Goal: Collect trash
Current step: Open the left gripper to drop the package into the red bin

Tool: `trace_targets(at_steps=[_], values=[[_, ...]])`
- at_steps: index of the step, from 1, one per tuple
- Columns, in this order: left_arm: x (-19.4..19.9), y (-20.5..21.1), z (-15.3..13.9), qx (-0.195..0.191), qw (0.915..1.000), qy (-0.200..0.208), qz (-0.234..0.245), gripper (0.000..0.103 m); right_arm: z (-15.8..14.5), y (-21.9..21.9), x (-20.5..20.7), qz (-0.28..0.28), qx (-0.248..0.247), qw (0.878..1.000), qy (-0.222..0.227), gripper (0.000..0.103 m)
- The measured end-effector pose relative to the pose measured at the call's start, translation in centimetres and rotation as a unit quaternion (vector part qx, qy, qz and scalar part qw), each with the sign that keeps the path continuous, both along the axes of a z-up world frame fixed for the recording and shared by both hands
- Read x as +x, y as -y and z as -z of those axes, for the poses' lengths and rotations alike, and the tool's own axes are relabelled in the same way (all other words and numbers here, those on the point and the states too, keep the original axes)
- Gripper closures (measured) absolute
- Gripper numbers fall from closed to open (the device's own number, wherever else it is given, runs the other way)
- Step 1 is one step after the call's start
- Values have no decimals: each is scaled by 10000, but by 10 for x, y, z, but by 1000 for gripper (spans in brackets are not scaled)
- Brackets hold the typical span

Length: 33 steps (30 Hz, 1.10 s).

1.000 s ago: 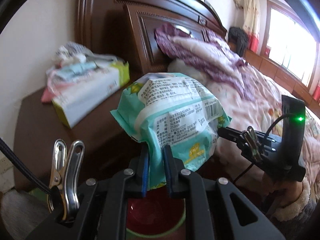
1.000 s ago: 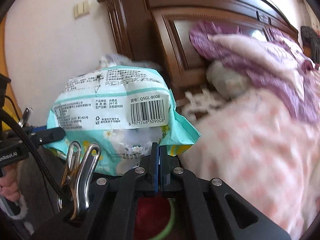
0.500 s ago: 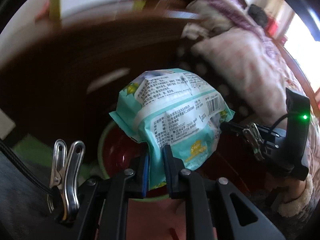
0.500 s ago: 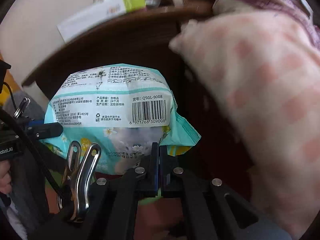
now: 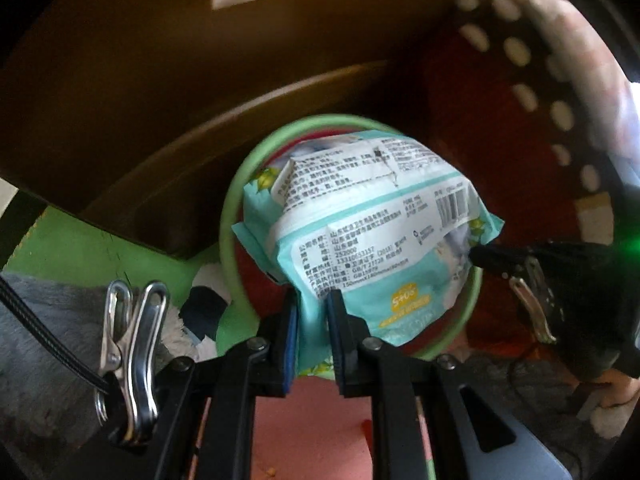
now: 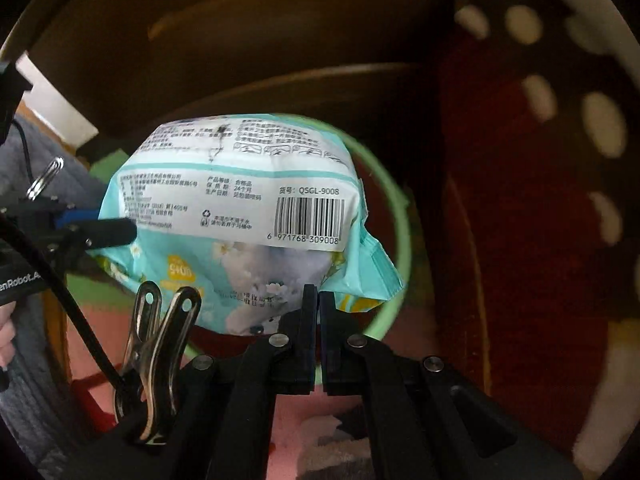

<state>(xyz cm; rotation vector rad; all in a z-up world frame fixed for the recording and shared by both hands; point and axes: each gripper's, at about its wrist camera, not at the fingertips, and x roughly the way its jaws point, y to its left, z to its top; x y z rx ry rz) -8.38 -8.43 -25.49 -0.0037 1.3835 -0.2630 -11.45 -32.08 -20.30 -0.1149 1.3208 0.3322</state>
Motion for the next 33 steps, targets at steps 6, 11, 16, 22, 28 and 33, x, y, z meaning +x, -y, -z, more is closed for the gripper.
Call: trace_targets(at_steps=[6, 11, 16, 22, 28, 33], values=[[14, 12, 24, 109, 9997, -199, 50, 88, 23, -22, 15, -166, -590, 9977, -297, 100], [18, 12, 32, 135, 9997, -216, 28, 87, 33, -24, 19, -160, -640, 9972, -351, 100], [25, 13, 34, 304, 9992, -232, -90, 80, 36, -34, 12, -226, -692, 9968, -338, 98], [27, 13, 29, 307, 9994, -100, -144, 52, 30, -38, 14, -273, -665, 9965, -429, 64], [27, 10, 29, 340, 9991, -207, -150, 43, 22, -46, 10, -392, -655, 9964, -367, 38], [25, 13, 34, 298, 9990, -262, -206, 41, 10, -51, 7, -450, -689, 9961, -319, 30]])
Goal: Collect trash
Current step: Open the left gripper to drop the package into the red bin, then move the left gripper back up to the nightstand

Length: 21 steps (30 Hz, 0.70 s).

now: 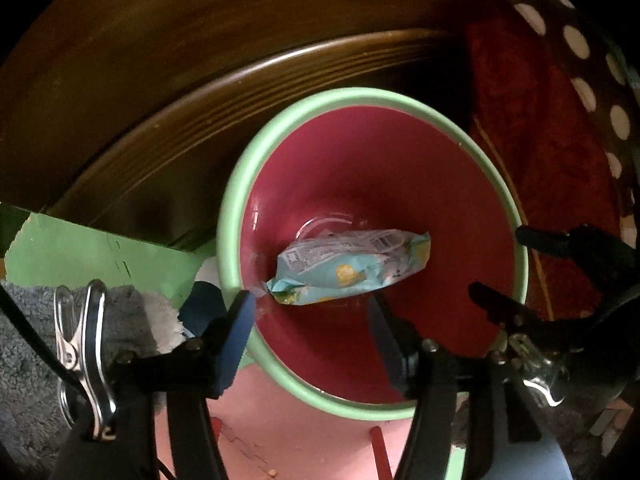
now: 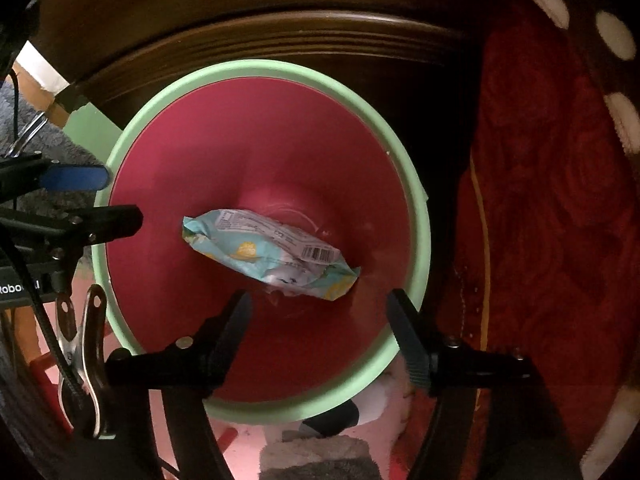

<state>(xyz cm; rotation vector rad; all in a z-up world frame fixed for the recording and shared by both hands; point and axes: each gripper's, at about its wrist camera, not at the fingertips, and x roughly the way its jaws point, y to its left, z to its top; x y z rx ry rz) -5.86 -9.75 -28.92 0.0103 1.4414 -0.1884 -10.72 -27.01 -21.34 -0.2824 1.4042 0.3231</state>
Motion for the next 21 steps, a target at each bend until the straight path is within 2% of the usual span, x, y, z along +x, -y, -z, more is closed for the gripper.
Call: trace_targets(at_steps=[2, 5, 6, 11, 21], values=[[0, 2, 2, 1, 10000, -4, 9, 41, -10, 3, 0, 53, 39, 10000, 20, 30], [1, 4, -1, -6, 10000, 1, 20, 41, -8, 15, 4, 172, 172, 9997, 31, 30], [1, 3, 0, -6, 10000, 0, 18, 41, 6, 18, 8, 219, 238, 9995, 28, 30], [0, 3, -2, 14, 10000, 2, 8, 41, 1, 23, 12, 383, 406, 9984, 30, 30], [-3, 10, -22, -1, 9997, 178, 189, 41, -1, 29, 8, 460, 541, 9974, 121, 30]])
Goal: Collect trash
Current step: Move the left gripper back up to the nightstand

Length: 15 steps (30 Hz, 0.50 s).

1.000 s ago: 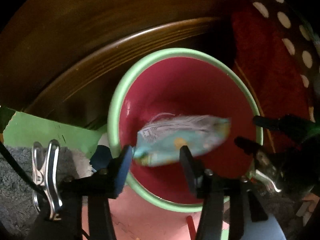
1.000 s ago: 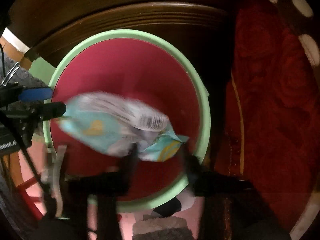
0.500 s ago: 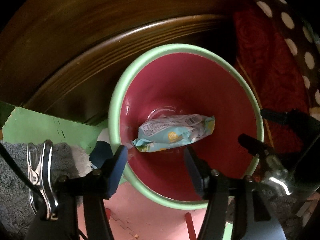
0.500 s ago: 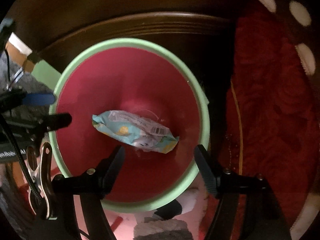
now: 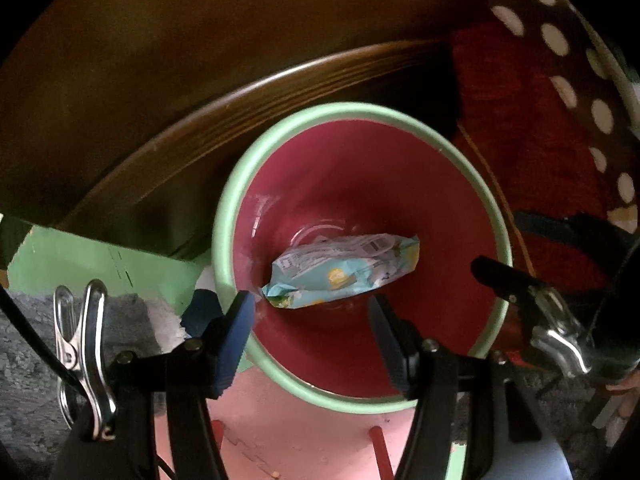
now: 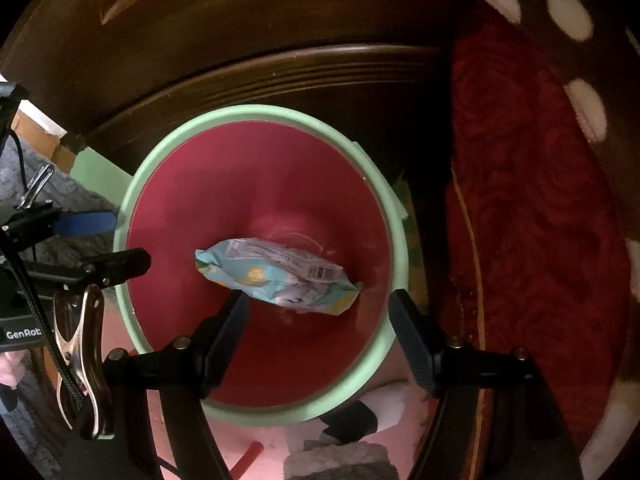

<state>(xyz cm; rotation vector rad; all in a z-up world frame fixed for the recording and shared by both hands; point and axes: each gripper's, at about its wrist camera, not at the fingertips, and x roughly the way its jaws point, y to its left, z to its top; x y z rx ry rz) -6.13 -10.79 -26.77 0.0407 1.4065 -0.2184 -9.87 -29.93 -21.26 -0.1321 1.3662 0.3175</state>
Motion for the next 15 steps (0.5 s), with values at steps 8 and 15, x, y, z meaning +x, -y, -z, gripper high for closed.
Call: trace_targets(at_steps=[8, 15], values=[[-9, 15, -40, 137, 9970, 709, 274, 41, -21, 4, -1, 111, 182, 9992, 336, 30], [-12, 22, -68, 163, 9937, 1060, 332, 41, -57, 18, -10, 268, 391, 9959, 772, 30]])
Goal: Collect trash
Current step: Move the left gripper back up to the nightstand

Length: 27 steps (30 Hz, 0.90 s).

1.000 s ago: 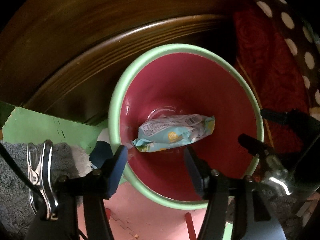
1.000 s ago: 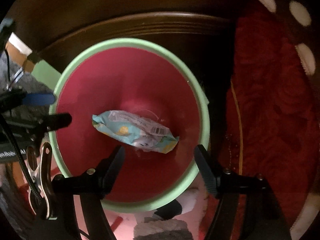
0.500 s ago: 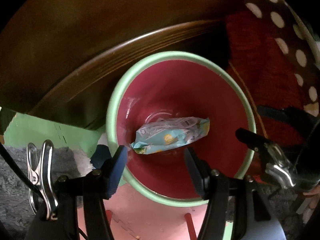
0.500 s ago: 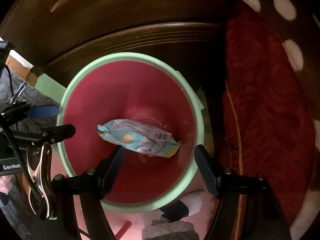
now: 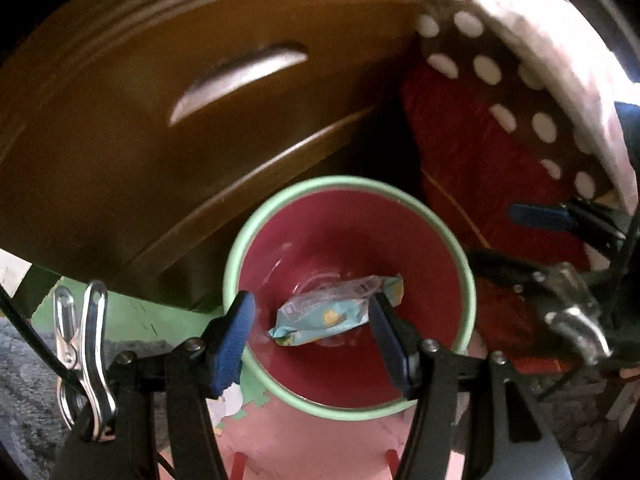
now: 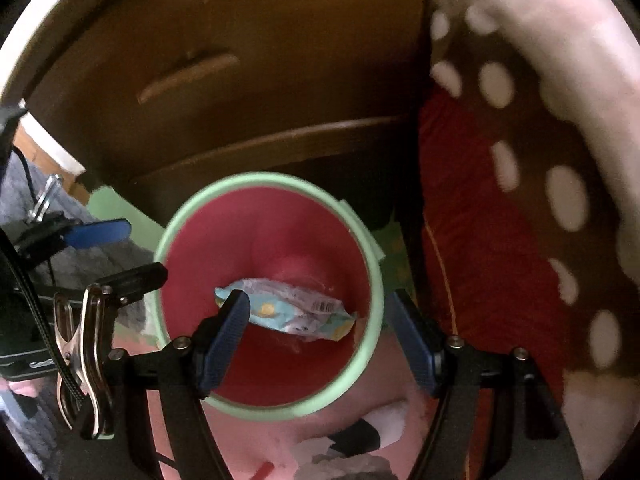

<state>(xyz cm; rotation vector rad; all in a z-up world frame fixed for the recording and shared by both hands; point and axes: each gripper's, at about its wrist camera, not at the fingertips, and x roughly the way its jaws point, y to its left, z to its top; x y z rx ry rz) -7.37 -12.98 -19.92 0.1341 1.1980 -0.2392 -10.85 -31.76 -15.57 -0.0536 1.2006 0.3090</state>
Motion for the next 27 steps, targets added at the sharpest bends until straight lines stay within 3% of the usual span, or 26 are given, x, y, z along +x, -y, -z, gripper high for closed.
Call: trace_targets(at_steps=[5, 9, 17, 22, 27], values=[[-9, 6, -25, 235, 9987, 449, 63, 41, -29, 8, -8, -55, 234, 9990, 381, 30], [-18, 12, -48, 253, 9962, 836, -66, 41, -56, 12, -15, -307, 350, 9941, 978, 30], [-33, 17, -107, -13, 9876, 1549, -242, 41, -118, 5, -39, -871, 696, 9697, 2172, 30], [-30, 11, -145, -153, 9759, 2110, -536, 41, -143, -9, -25, -968, 991, 9591, 2469, 29], [-20, -10, -174, -277, 9667, 2409, -814, 41, -160, -14, 1, -766, 1168, 9532, 2680, 29]])
